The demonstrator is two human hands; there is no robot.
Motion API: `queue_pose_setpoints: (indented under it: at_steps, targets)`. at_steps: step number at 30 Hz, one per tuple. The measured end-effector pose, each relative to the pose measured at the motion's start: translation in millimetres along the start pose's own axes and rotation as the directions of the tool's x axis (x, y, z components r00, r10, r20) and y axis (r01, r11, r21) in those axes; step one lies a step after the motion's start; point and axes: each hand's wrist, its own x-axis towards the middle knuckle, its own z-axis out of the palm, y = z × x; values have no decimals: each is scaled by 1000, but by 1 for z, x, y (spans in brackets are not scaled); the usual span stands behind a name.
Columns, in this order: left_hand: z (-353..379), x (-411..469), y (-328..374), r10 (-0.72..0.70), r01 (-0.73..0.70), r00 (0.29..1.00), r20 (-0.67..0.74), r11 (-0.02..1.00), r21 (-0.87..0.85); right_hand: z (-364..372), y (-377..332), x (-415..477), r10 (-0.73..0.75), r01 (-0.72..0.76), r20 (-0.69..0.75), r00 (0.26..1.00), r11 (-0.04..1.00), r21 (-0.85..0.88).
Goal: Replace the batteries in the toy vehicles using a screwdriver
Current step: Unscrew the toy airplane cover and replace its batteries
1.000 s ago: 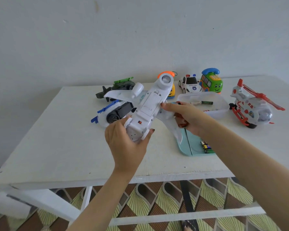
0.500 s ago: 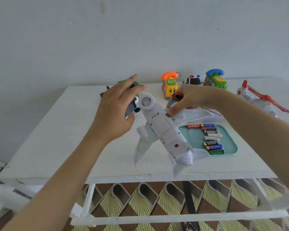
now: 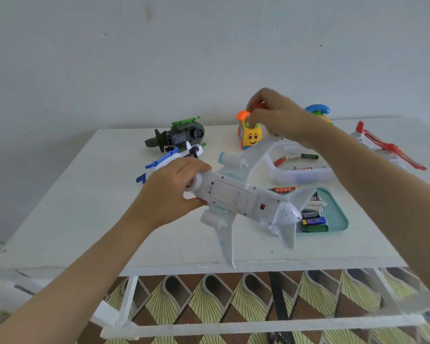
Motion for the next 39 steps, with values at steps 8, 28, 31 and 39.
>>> queue_pose_setpoints:
  at_steps: [8,28,31,39]
  targets:
    - [36,-31,5,-245,243,965,-96,970,-31,12,2,-17,-248,284,-328,912,957,66]
    - [82,-55,26,-516,465,856,-22,789,-400,74,25,-67,-348,390,-235,907,907,159]
    - [80,-55,27,-527,464,850,-15,761,-453,76,26,-65,-362,397,-222,905,906,144]
    - [82,-57,24,-538,476,843,-2,747,-464,79,25,-66,-515,507,-157,843,857,-89]
